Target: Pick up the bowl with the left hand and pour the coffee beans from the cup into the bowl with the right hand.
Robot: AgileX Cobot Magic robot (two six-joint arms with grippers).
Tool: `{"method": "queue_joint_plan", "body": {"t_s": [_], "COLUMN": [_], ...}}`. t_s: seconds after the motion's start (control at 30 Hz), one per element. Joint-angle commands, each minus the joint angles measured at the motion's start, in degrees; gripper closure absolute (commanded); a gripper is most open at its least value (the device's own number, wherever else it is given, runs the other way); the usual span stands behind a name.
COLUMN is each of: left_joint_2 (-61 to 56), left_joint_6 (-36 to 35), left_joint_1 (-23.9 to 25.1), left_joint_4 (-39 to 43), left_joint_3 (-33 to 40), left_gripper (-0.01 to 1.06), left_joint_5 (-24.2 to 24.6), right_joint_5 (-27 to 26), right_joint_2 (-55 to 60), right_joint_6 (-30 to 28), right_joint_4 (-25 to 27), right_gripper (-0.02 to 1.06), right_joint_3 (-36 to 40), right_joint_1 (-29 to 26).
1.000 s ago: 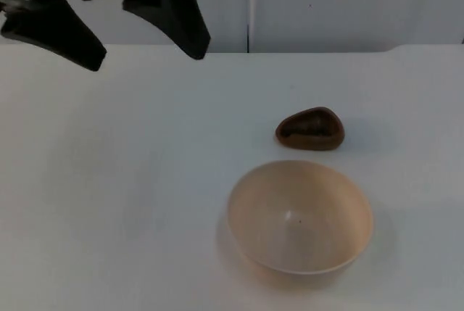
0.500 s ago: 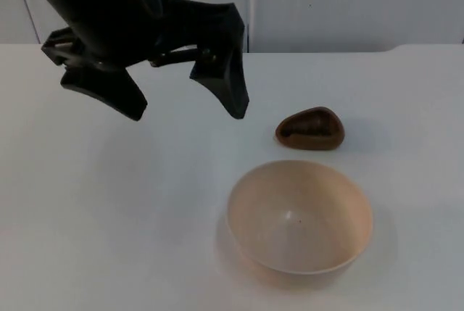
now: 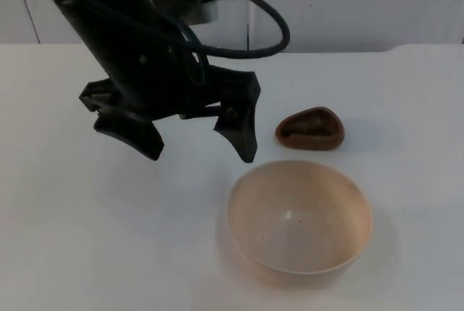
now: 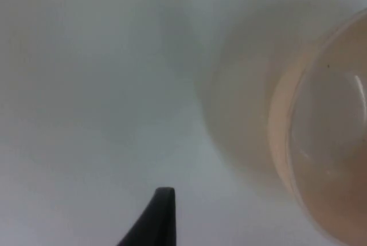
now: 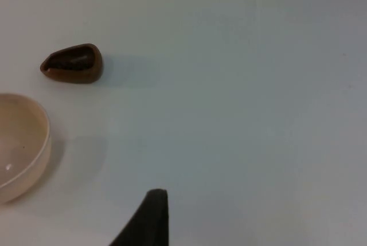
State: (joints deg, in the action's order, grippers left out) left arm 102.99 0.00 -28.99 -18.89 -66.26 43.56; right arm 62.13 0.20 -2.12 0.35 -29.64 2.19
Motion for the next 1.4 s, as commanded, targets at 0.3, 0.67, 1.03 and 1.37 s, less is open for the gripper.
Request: {"method": "queue_joint_plan", "body": {"t_s": [0.3, 0.67, 1.03, 1.37], "left_joint_2": [3.6, 8.0, 11.9, 14.5], "left_joint_6": [0.0, 3.6, 6.2, 8.9], "left_joint_1": [0.4, 0.4, 0.4, 0.4], "left_joint_4": [-3.0, -6.3, -7.9, -9.5], "left_joint_3": [-0.3, -0.2, -0.2, -0.2], "left_gripper": [0.00, 0.00, 0.00, 0.00], "left_joint_5": [-3.8, -5.5, -7.6, -8.4], "right_joint_5": [-0.3, -0.3, -0.3, -0.3], "right_joint_2": [-0.2, -0.2, -0.2, -0.2], "right_joint_6": [0.1, 0.1, 0.1, 0.1], "right_joint_4": [0.0, 0.0, 0.0, 0.0], "right_gripper": [-0.01, -0.01, -0.01, -0.01], "right_joint_3": [0.1, 0.1, 0.1, 0.1], "right_joint_1": [-0.3, -0.3, -0.3, -0.3]}}
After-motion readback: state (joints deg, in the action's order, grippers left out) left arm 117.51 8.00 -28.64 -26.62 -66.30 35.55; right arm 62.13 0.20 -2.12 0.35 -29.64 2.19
